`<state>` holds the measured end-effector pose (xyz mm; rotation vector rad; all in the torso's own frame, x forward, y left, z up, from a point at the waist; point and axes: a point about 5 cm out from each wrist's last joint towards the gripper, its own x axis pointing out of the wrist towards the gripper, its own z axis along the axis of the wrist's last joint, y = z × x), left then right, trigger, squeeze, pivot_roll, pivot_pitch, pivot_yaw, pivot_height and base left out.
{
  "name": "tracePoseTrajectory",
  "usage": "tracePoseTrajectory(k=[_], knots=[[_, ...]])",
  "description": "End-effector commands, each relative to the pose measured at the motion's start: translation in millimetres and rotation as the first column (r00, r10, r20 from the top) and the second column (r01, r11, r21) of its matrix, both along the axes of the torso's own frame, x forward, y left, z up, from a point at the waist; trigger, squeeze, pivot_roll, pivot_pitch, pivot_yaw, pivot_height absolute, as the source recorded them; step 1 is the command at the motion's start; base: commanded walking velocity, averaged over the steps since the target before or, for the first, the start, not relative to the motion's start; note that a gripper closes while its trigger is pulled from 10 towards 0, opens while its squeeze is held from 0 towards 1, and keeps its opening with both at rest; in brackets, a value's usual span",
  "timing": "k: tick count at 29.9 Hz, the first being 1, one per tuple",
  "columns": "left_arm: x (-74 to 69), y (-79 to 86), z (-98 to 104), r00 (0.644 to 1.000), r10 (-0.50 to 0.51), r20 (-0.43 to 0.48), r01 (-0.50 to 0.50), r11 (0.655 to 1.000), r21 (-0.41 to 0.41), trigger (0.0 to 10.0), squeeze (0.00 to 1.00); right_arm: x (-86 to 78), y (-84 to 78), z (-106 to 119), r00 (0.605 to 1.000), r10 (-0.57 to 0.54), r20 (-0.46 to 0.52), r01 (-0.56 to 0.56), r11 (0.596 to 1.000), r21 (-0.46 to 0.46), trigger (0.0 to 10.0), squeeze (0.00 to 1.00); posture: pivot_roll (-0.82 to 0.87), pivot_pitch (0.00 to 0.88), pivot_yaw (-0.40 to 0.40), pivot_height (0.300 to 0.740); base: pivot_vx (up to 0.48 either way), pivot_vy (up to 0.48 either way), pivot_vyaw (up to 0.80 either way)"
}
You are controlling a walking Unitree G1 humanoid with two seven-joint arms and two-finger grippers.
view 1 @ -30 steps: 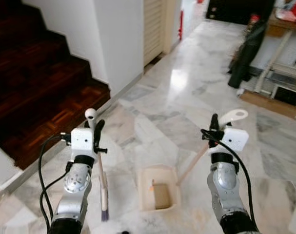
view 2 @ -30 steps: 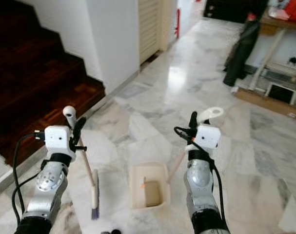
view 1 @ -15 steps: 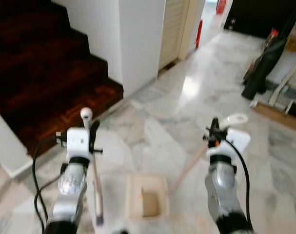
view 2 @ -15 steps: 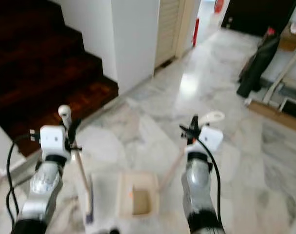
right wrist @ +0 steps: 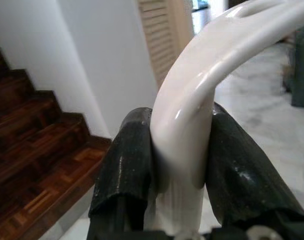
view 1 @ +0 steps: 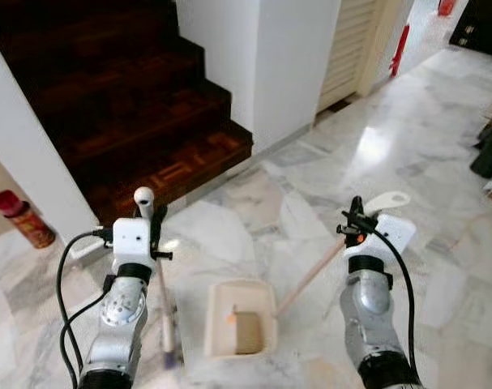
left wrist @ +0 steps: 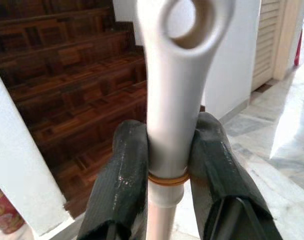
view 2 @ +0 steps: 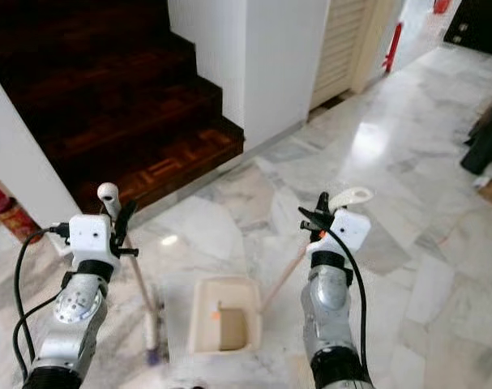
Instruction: Sweep floor
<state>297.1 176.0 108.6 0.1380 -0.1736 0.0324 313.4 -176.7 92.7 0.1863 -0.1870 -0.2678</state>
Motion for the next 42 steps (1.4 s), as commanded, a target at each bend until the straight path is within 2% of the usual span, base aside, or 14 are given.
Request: tracePoseTrajectory(k=[1,7,10,25,31,42], knots=[[1.9,1.0,13.6,0.998,0.001,0.056,-0.001,1.000,0.001,10.0,0.00,3.3,-1.2,8.0,1.000,-0.007,0.030,0.006,1.000,0.018,10.0,0.00,0.00,0.056,-0.039,0.740,0.000,0.000,0.00],[1.0,2.6,13.5,0.999,0.009,0.053,-0.009,1.000,0.002,10.0,0.00,3.2,-1.4,9.2,0.999,-0.003,0.035,0.003,1.000,-0.002,10.0,0.00,0.00,0.064,-0.040,0.740,0.000,0.000,0.00],[0.8,2.2,13.1,0.999,0.009,0.050,-0.009,1.000,0.000,10.0,0.00,2.4,-2.1,12.1,0.999,-0.012,0.051,0.013,1.000,-0.027,10.0,0.00,0.00,0.069,-0.039,0.740,0.000,0.000,0.80],[-1.1,1.9,12.3,0.999,0.012,0.042,-0.012,1.000,-0.006,10.0,0.00,1.2,-3.3,10.2,0.999,-0.028,0.038,0.028,1.000,0.004,10.0,0.00,0.00,0.080,-0.041,0.740,0.000,0.000,0.77],[-1.8,2.7,12.4,0.999,0.017,0.041,-0.016,1.000,-0.009,10.0,0.00,1.0,-5.6,7.9,0.999,-0.040,0.027,0.039,0.998,0.047,10.0,0.00,0.00,0.088,-0.042,0.740,0.000,0.000,0.00],[-3.4,2.5,11.5,0.999,0.020,0.033,-0.019,0.999,-0.025,10.0,0.00,0.6,-8.5,7.0,0.999,-0.043,0.023,0.041,0.997,0.067,10.0,0.00,0.01,0.089,-0.043,0.740,0.000,0.000,0.00]])
